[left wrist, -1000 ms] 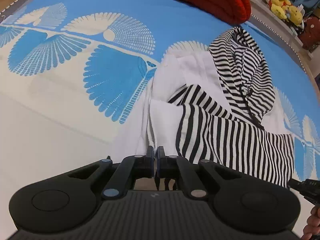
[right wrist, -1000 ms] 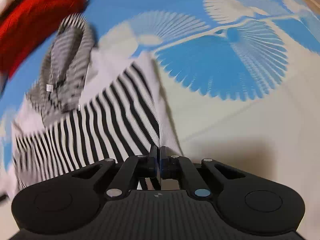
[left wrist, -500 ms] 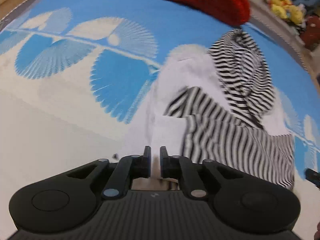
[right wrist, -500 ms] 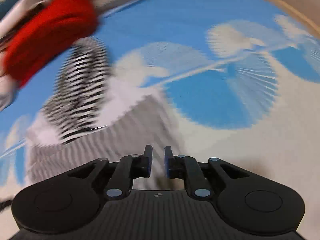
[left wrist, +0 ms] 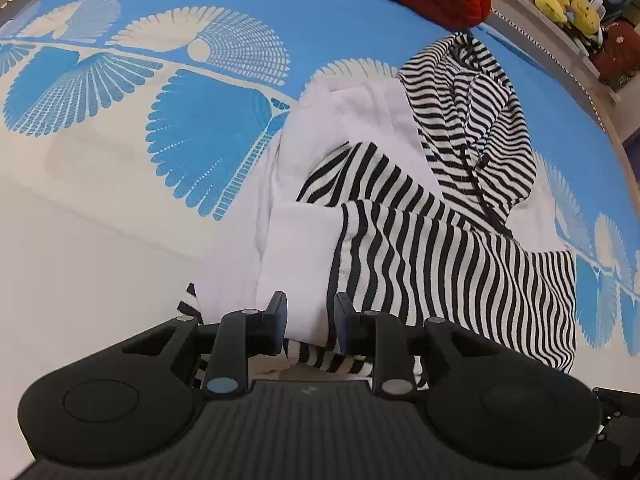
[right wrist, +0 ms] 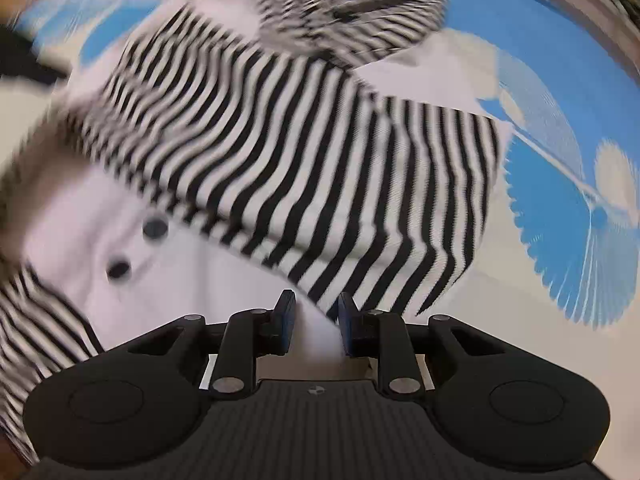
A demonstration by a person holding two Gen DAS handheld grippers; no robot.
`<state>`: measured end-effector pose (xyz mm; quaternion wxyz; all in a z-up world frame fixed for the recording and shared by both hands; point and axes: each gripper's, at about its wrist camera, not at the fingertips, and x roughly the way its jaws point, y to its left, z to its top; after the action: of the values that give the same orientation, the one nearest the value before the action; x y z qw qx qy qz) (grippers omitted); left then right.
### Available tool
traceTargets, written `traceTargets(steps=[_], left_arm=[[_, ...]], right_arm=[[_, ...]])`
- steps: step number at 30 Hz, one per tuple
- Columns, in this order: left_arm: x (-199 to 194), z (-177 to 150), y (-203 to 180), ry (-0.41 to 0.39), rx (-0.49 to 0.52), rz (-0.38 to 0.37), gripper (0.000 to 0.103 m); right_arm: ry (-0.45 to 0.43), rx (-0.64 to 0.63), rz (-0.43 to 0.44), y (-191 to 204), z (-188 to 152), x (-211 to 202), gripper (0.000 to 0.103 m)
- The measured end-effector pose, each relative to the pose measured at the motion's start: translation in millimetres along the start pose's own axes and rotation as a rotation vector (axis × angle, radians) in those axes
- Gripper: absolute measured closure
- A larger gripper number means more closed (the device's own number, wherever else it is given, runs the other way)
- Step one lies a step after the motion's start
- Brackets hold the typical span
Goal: Fold small clothes
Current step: 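Grasp the hoodie side edge with the right gripper and fold it inward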
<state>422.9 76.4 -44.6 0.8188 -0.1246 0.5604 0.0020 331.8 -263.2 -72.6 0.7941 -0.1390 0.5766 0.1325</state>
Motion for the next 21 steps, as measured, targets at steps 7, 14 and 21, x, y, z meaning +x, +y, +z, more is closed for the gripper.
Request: traceTargets(steps=[7, 14, 21], left_arm=[[10, -3, 4, 0.006, 0.02, 0.04, 0.075], [23, -5, 20, 0.045, -0.024, 0.082, 0.075], [10, 0, 8, 0.01, -0.018, 0.04, 0.075]], right_arm=[[0.038, -0.16, -0.001, -6, -17, -17, 0.103], [-0.079, -0.052, 0.054, -26, -15, -38, 0.103], [-0.116, -0.207, -0.008, 16, -11, -14, 0.088]])
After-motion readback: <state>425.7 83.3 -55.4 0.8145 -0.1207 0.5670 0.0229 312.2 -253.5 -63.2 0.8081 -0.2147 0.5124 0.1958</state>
